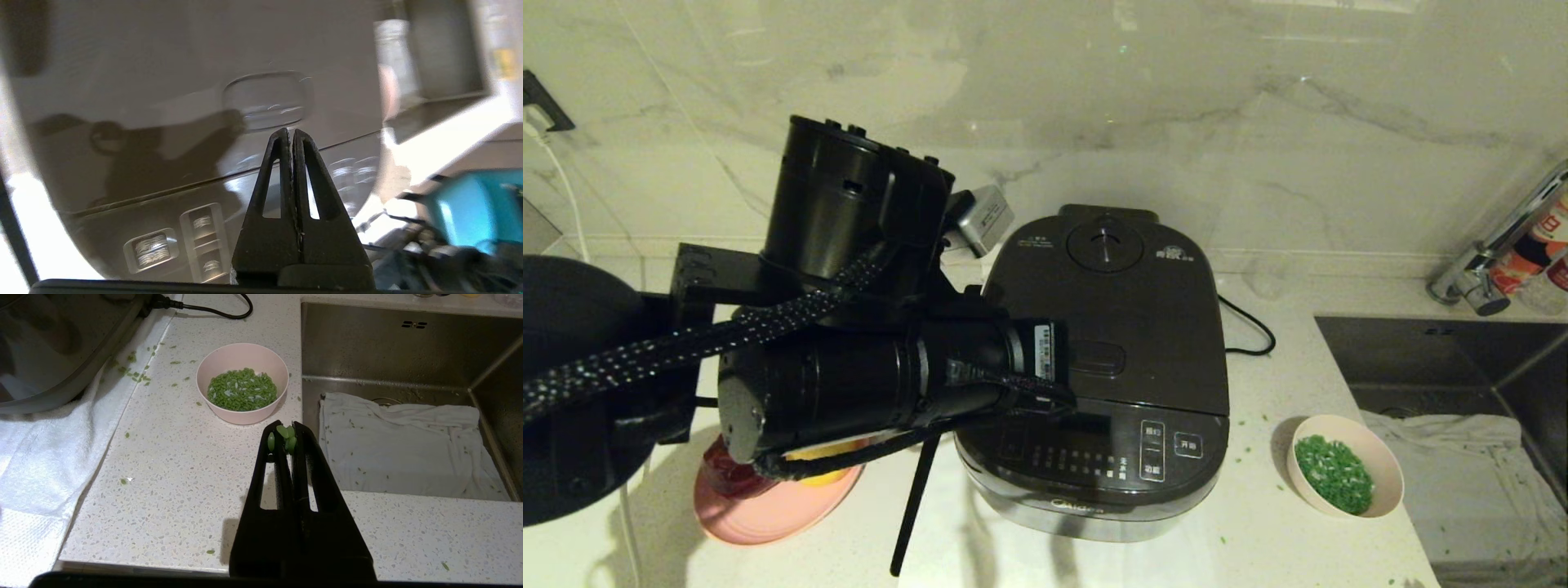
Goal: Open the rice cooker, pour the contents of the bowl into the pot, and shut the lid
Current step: Open the rice cooker
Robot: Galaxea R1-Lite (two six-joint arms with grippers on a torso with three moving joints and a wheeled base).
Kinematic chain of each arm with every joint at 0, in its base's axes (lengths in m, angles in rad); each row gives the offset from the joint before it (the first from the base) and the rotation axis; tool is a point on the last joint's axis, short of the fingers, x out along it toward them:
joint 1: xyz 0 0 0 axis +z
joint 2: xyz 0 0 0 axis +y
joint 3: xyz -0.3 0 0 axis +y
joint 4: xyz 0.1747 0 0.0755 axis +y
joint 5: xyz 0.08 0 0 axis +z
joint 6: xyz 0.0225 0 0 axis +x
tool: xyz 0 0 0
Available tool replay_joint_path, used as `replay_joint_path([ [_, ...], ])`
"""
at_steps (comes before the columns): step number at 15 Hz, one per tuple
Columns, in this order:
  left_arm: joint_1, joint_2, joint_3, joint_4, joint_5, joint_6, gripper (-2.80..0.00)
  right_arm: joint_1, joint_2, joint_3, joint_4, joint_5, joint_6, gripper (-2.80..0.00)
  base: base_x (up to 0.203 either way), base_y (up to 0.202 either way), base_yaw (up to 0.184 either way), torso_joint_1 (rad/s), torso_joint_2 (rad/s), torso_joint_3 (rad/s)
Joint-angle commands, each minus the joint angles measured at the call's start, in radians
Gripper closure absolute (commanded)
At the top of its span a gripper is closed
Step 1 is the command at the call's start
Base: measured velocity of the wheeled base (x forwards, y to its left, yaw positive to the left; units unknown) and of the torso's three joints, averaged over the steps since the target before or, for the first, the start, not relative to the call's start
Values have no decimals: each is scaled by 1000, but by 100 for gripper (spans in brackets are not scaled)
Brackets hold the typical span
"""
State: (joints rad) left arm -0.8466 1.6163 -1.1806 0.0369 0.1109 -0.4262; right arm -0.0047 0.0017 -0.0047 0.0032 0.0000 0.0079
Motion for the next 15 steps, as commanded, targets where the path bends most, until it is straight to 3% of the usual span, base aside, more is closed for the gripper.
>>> replay_joint_path([
  [1, 0, 2, 41, -33, 18, -2, 0, 0, 0, 0, 0, 0, 0, 0, 0, 0, 0, 0, 0, 0],
  [10, 0, 47, 52, -59, 21, 6, 0, 0, 0, 0, 0, 0, 0, 0, 0, 0, 0, 0, 0, 0],
  [15, 0, 82, 39, -153, 23, 1, 0, 0, 0, 1, 0, 0, 0, 0, 0, 0, 0, 0, 0, 0],
])
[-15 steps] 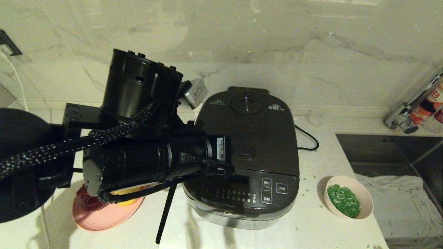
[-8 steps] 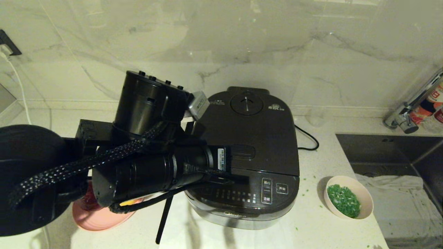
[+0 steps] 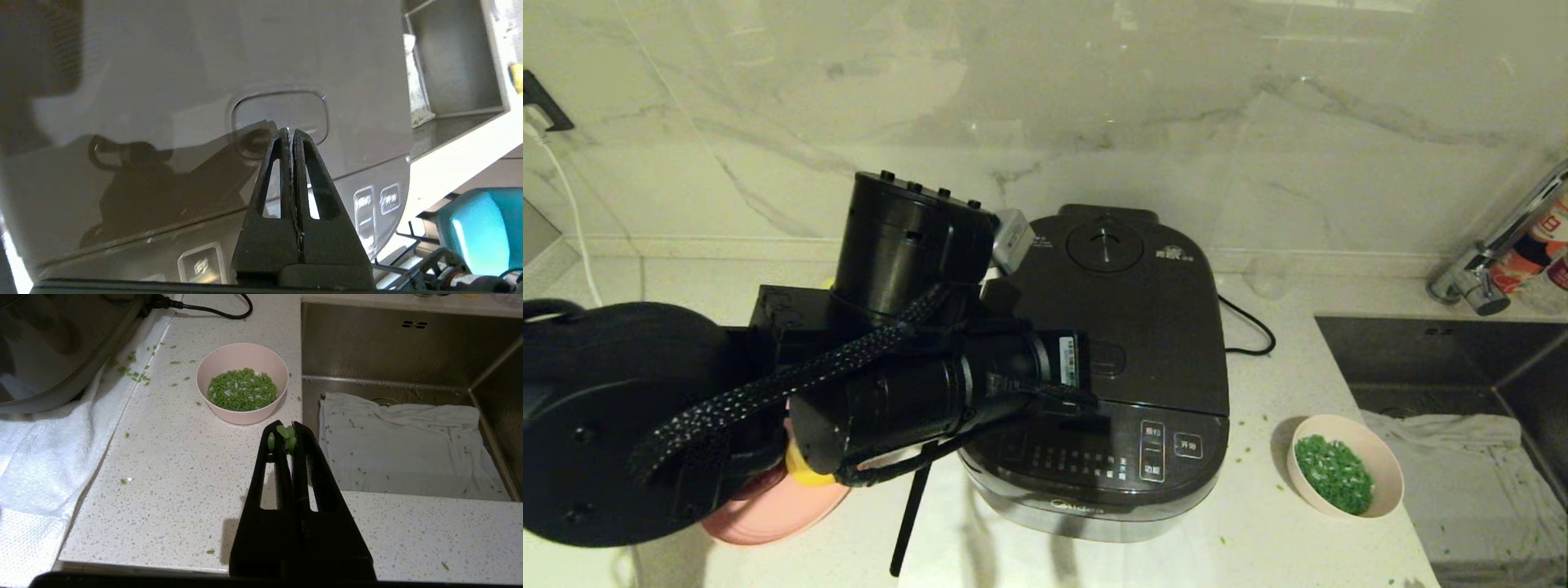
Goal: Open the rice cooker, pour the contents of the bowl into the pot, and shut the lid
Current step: Open the rice cooker
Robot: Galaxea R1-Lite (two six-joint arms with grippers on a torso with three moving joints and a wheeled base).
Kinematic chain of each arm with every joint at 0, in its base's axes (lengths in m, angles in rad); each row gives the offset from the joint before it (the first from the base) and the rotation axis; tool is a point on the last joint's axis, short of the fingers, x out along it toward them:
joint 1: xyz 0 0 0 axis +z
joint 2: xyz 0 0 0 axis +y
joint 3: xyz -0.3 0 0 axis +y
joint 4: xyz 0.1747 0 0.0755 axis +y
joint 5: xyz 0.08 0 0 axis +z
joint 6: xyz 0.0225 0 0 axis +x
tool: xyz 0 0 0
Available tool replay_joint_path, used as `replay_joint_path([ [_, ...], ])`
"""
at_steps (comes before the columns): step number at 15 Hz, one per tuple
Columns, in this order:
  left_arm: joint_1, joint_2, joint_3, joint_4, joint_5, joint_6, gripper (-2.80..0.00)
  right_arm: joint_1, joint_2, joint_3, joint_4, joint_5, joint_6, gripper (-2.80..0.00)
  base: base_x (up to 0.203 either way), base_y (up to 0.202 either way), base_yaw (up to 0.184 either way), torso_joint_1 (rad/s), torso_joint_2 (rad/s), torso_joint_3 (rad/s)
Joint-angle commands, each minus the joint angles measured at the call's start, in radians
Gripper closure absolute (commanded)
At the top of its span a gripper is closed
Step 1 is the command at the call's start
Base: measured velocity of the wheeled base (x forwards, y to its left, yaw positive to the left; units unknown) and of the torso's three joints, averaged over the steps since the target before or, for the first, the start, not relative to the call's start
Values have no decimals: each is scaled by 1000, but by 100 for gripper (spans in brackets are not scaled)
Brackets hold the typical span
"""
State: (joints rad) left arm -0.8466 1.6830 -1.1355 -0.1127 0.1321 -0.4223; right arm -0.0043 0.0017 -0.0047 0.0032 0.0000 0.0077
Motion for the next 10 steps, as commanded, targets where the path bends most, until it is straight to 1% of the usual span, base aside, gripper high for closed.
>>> replay_joint_path([
  [1, 0, 20, -6, -4, 1, -4, 0, 0, 0, 0, 0, 0, 0, 0, 0, 0, 0, 0, 0, 0],
  [10, 3, 26, 11, -5, 6, 3, 0, 0, 0, 0, 0, 0, 0, 0, 0, 0, 0, 0, 0, 0],
])
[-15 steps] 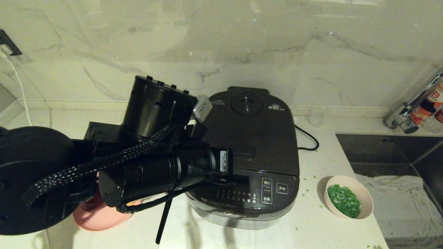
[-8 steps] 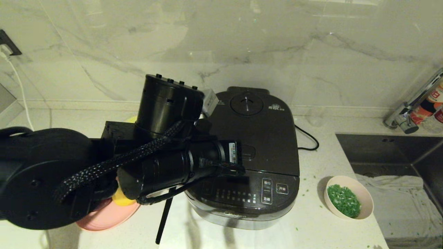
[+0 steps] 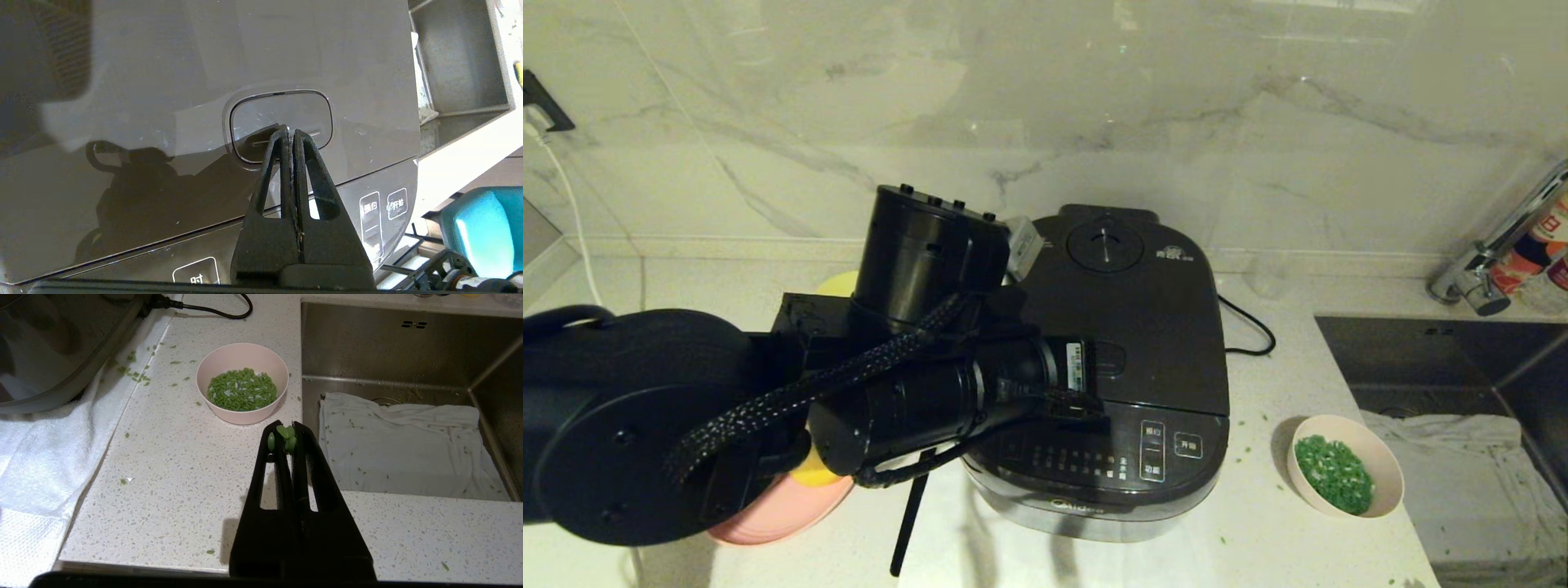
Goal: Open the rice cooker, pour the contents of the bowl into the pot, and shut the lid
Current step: Open the rice cooker
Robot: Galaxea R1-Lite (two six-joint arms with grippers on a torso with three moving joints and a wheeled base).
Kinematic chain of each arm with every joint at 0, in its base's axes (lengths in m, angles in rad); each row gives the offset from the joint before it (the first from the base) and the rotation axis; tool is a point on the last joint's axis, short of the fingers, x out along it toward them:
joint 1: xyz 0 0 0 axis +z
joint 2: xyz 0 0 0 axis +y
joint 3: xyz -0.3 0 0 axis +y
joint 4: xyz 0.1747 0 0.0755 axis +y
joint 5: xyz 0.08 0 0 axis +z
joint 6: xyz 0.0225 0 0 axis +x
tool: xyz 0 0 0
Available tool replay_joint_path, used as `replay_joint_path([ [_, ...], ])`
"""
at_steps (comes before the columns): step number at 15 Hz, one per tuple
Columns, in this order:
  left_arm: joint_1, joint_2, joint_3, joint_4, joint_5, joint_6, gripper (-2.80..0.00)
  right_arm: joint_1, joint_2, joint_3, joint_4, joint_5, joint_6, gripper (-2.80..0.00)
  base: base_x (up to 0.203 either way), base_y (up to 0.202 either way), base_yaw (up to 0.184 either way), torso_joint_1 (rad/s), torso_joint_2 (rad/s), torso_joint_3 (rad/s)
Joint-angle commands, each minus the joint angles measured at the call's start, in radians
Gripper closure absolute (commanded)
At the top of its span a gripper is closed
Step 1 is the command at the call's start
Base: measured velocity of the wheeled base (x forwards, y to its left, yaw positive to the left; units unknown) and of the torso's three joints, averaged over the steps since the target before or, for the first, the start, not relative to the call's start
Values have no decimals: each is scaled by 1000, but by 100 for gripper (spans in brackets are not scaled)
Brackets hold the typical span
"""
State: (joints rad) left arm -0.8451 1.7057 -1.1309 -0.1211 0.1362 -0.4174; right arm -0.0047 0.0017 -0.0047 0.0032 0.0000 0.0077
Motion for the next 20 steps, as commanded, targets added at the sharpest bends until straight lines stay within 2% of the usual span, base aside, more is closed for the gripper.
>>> replay_joint_path([
  [1, 1, 10, 13, 3, 3, -1, 0, 0, 0, 0, 0, 0, 0, 0, 0, 0, 0, 0, 0, 0],
  [11, 17, 21, 10, -16, 23, 19, 0, 0, 0, 0, 0, 0, 0, 0, 0, 0, 0, 0, 0, 0],
  [14, 22, -41, -1, -47, 21, 13, 0, 0, 0, 0, 0, 0, 0, 0, 0, 0, 0, 0, 0, 0],
  [20, 24, -192, -76, 17, 23, 27, 0, 0, 0, 0, 0, 0, 0, 0, 0, 0, 0, 0, 0, 0],
])
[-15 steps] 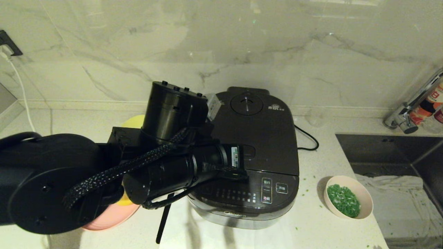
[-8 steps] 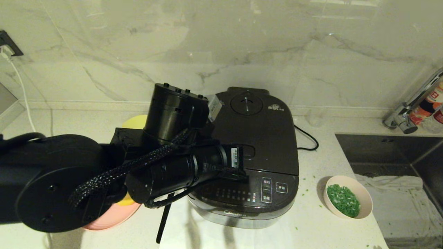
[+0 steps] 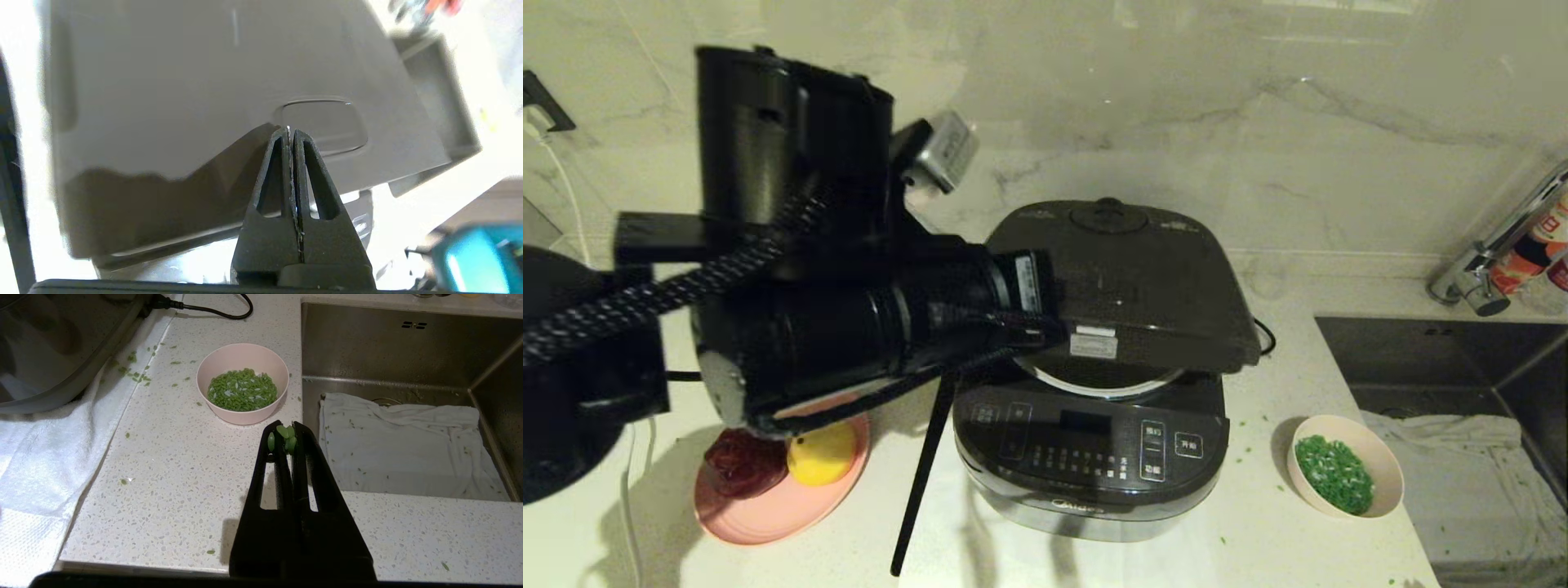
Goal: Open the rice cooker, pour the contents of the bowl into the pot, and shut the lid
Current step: Open the rice cooker
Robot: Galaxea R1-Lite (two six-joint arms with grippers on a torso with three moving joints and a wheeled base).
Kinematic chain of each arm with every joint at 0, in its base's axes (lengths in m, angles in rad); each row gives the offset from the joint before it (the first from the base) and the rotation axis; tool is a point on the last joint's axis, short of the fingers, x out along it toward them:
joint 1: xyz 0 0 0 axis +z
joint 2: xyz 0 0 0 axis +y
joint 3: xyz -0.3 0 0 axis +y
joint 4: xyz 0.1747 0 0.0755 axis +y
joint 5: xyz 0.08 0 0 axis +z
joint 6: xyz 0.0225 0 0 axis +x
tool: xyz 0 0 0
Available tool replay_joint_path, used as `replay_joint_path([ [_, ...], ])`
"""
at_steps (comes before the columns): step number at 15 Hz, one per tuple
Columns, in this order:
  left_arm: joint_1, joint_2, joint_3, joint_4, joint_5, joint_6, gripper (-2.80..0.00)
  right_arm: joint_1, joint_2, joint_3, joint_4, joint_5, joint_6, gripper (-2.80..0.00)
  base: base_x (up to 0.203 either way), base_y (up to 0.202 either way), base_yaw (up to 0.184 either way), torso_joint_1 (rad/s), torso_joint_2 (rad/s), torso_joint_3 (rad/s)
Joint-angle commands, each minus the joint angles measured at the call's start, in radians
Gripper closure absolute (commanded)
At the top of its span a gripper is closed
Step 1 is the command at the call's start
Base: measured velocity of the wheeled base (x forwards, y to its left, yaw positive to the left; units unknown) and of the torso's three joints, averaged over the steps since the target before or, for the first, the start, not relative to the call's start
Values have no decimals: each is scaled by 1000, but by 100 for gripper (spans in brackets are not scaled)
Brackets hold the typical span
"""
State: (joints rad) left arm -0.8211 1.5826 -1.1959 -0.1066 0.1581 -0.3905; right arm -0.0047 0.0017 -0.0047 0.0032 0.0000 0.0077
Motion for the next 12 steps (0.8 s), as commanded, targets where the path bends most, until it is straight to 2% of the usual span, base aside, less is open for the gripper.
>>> replay_joint_path([
  [1, 0, -98, -13, 4, 3, 15, 0, 0, 0, 0, 0, 0, 0, 0, 0, 0, 0, 0, 0, 0],
  [3, 0, -151, -23, -6, 48, 99, 0, 0, 0, 0, 0, 0, 0, 0, 0, 0, 0, 0, 0, 0],
  [4, -1, -173, -41, -8, 71, 117, 0, 0, 0, 0, 0, 0, 0, 0, 0, 0, 0, 0, 0, 0],
  [7, -1, -225, -105, -1, 86, 128, 0, 0, 0, 0, 0, 0, 0, 0, 0, 0, 0, 0, 0, 0],
  [9, 0, -278, -139, -7, 104, 162, 0, 0, 0, 0, 0, 0, 0, 0, 0, 0, 0, 0, 0, 0],
  [12, -2, -357, -116, 12, 98, 188, 0, 0, 0, 0, 0, 0, 0, 0, 0, 0, 0, 0, 0, 0],
])
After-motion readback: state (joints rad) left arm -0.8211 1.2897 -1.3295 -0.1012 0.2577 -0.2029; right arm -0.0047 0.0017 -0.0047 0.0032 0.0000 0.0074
